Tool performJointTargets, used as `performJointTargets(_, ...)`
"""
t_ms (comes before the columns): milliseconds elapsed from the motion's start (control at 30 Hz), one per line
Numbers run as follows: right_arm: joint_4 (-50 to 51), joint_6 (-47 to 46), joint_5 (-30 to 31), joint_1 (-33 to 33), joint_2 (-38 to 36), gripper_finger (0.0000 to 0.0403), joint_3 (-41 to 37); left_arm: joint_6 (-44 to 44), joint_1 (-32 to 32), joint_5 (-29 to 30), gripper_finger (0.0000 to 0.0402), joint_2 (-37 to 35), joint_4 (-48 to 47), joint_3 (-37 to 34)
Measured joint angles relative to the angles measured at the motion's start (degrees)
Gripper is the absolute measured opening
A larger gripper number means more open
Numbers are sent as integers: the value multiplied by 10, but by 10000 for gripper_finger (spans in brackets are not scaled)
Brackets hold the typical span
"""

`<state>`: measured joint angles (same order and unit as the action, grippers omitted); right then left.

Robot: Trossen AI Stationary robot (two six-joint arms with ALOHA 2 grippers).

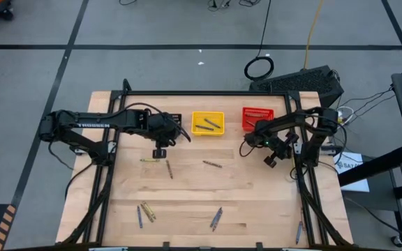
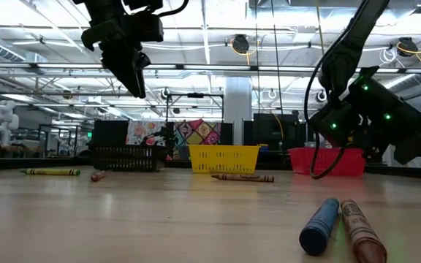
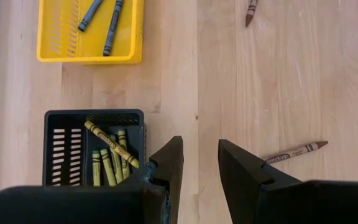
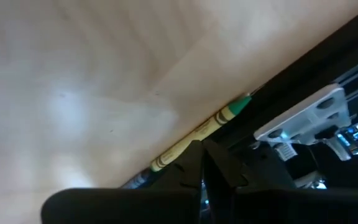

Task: Sort crayons
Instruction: Put the green crayon into the black bin

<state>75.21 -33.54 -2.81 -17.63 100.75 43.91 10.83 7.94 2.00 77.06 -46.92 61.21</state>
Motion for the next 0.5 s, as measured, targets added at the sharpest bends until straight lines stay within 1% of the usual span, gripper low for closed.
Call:
performJointTargets(267, -24, -17, -2, -15, 0, 0, -39, -13, -2, 0, 100, 0, 0, 0)
performJointTargets(500, -30, -30, -1, -23, 0, 0, -43, -15, -1, 0, 100, 0, 0, 0)
